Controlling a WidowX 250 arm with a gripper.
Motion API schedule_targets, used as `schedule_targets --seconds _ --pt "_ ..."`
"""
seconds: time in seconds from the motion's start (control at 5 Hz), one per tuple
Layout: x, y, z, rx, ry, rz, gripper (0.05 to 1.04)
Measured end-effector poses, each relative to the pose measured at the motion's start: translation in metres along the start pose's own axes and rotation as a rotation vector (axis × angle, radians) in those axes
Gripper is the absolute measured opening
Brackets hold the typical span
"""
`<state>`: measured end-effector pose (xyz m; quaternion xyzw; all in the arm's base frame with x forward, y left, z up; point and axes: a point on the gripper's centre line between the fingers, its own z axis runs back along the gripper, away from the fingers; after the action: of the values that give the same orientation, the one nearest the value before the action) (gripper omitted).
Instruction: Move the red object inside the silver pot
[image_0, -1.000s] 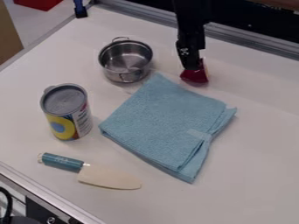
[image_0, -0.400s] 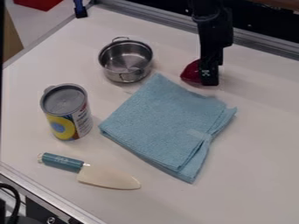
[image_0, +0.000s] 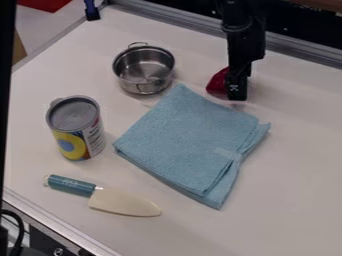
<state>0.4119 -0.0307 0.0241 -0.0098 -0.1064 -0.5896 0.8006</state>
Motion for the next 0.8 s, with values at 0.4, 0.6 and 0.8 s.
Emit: schedule_targets --seconds 0.4,0.6,0.8 --pt "-0.003 0.009 0.005 0.032 0.022 0.05 0.997" --pt "-0.011 0.01 0.002 0.059 0.059 0.148 0.998" --pt "-0.014 0.008 -0.001 0.063 0.066 0.182 0.997"
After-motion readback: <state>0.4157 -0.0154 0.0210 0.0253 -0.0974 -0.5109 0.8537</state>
